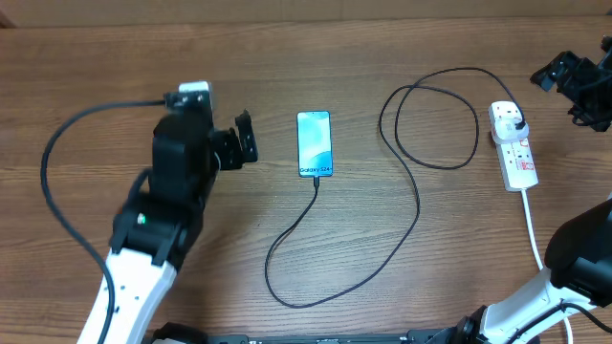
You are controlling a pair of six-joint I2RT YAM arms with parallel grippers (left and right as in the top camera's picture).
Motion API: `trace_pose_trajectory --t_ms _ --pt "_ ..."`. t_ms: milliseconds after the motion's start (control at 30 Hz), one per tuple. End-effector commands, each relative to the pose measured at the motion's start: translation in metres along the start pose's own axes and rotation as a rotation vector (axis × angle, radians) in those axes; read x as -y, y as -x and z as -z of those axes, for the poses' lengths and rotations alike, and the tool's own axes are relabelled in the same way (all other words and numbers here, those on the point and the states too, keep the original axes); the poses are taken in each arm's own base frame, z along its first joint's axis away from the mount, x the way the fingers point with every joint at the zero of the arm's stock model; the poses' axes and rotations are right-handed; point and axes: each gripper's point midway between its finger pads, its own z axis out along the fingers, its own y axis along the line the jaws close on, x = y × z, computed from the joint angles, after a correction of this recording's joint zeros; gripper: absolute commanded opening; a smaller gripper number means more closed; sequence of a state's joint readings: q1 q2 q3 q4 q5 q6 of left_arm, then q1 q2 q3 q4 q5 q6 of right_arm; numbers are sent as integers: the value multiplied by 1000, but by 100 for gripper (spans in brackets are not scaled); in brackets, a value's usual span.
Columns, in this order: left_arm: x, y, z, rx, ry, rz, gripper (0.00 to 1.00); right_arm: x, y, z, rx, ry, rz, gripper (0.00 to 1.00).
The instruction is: Plug charger to phone and switch on socket
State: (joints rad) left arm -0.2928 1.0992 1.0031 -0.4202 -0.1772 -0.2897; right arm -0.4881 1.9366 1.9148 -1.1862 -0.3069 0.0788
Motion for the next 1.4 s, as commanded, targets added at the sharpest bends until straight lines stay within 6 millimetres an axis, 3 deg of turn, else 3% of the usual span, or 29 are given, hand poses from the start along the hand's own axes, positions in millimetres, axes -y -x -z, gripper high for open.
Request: trace_pose_trajectory --t_ms 0,167,467,833,1100,1367 --pt "-7 0 9 116 -7 -66 99 -8 8 11 39 9 12 100" --pt "-9 0 21 313 -44 -75 99 -8 8 11 39 9 12 100" --pt "-35 -13 47 525 -14 -18 100 -8 8 11 39 9 12 100" --pt "-65 -47 71 637 28 15 99 -8 8 11 39 9 12 100" --pt "-75 -76 72 704 26 33 100 -8 8 11 39 9 12 100" --pt "-83 -75 77 717 57 21 99 -8 8 11 39 9 12 100"
